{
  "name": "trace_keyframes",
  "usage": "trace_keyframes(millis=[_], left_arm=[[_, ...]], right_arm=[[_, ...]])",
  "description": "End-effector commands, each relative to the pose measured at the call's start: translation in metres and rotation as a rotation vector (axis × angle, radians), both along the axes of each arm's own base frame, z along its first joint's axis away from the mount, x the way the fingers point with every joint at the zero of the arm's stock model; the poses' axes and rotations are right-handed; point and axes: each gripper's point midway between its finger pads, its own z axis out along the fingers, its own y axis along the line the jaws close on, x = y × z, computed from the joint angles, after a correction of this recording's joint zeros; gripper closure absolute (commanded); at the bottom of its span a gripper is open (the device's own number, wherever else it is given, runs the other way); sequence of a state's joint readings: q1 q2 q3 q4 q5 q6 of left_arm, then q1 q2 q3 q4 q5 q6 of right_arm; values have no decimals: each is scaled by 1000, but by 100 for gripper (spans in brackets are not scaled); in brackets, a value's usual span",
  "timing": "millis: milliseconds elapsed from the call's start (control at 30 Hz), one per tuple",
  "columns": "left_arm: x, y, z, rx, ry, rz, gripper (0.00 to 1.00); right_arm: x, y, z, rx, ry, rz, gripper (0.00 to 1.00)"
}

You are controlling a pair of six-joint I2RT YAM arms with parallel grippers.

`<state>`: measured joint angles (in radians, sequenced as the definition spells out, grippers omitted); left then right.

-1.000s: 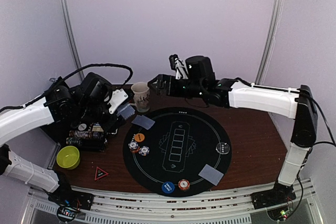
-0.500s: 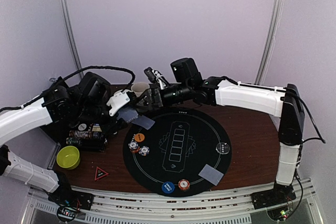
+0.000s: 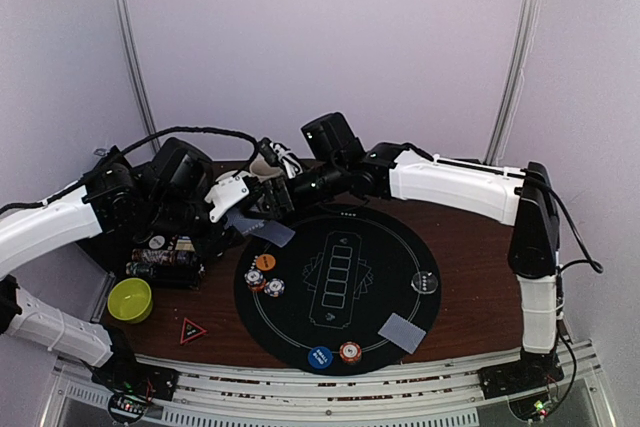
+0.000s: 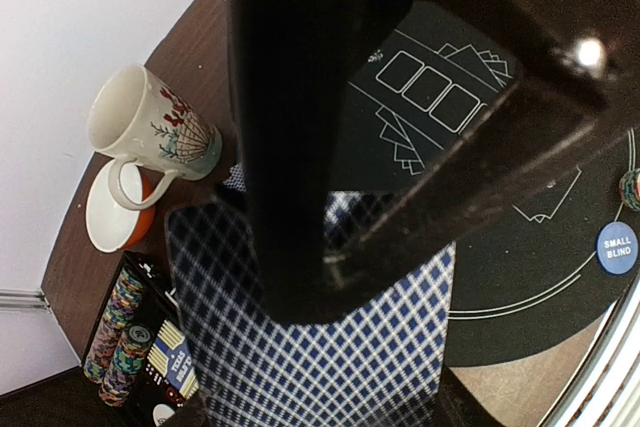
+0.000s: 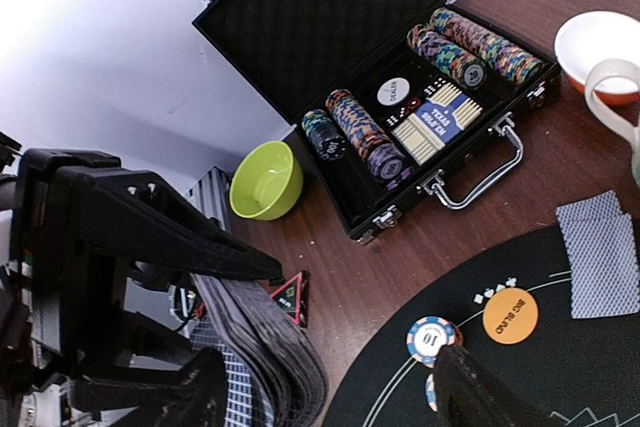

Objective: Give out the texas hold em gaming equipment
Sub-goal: Pick up the poker card from the face-down deck piles.

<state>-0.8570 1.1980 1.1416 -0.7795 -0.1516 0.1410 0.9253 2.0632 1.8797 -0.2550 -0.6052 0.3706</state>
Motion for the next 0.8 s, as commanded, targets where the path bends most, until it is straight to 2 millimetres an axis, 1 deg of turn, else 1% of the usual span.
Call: trace_keyframes(millis=[0, 133, 267, 400, 433, 500, 533, 633, 700, 767], left_arm=[[7, -9, 23, -63, -53, -12, 48], [7, -10, 26, -81, -60, -17, 48], [6, -8, 27, -82, -67, -13, 48], [7, -4, 23, -67, -71, 0, 48], [7, -3, 22, -63, -71, 4, 48], [8, -2, 20, -56, -72, 9, 48], [8, -2, 20, -56, -72, 13, 48], [8, -1, 17, -56, -63, 27, 48], [9, -1, 14, -57, -53, 42, 48], [10, -1, 10, -57, -38, 60, 48]], right_arm=[[4, -9, 2, -58, -58, -36, 33], [7, -11, 5, -71, -75, -48, 51], [10, -15, 13, -79, -101, -70, 69], [10, -18, 22, -76, -115, -75, 77], [9, -18, 24, -78, -116, -73, 81], [9, -22, 26, -89, -121, -77, 95], [10, -24, 28, -95, -127, -86, 100], [13, -34, 36, -109, -145, -121, 100], [16, -45, 44, -119, -152, -155, 100], [19, -56, 55, -107, -163, -191, 100]])
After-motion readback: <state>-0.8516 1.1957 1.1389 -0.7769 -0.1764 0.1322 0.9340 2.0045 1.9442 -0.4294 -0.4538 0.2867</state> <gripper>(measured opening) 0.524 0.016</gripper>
